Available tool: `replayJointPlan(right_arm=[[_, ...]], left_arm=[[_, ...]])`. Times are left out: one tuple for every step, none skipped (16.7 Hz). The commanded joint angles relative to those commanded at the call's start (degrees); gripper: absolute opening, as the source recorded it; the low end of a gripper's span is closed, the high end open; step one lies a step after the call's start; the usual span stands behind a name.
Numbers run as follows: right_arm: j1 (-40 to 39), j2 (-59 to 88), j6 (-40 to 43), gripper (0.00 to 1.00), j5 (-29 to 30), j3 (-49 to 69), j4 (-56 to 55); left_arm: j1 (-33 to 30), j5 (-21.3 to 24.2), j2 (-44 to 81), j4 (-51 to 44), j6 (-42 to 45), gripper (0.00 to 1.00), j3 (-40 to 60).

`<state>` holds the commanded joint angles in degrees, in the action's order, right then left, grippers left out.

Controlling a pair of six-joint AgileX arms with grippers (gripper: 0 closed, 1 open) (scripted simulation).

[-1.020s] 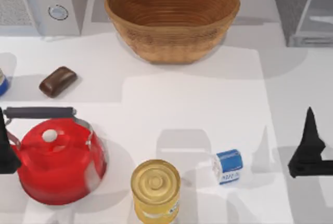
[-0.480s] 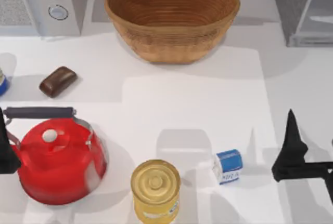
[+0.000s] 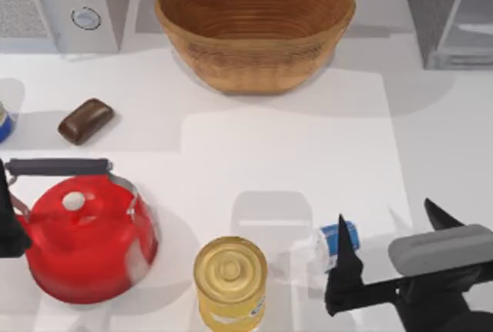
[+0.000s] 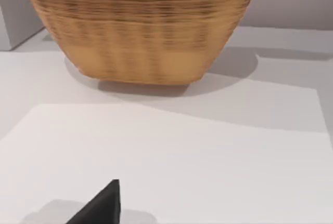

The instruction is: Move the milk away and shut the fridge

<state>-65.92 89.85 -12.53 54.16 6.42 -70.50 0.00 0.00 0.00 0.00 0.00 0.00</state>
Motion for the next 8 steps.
replayJointPlan(right_arm=[[-0.93, 4.42, -1.12, 1.00, 0.01, 0.43, -2.56], [-1.72, 8.50, -2.10, 1.00, 0.00, 0.81, -4.88], [-2.36, 12.18, -2.91, 1.00, -0.04, 1.12, -6.95], [-2.89, 15.33, -3.54, 1.00, -0.08, 1.37, -8.70], [-3.32, 17.92, -4.00, 1.00, -0.12, 1.56, -10.17], [-3.66, 19.96, -4.32, 1.00, -0.16, 1.71, -11.36], [-3.93, 21.40, -4.52, 1.00, -0.17, 1.81, -12.25], [-4.12, 22.19, -4.61, 1.00, -0.14, 1.86, -12.78]], left_arm=[[0.00, 0.00, 0.00, 0.00, 0.00, 1.00, 0.00], [0.00, 0.00, 0.00, 0.00, 0.00, 1.00, 0.00], [0.00, 0.00, 0.00, 0.00, 0.00, 1.00, 0.00], [0.00, 0.00, 0.00, 0.00, 0.00, 1.00, 0.00], [0.00, 0.00, 0.00, 0.00, 0.00, 1.00, 0.00], [0.00, 0.00, 0.00, 0.00, 0.00, 1.00, 0.00], [0.00, 0.00, 0.00, 0.00, 0.00, 1.00, 0.00], [0.00, 0.00, 0.00, 0.00, 0.00, 1.00, 0.00]])
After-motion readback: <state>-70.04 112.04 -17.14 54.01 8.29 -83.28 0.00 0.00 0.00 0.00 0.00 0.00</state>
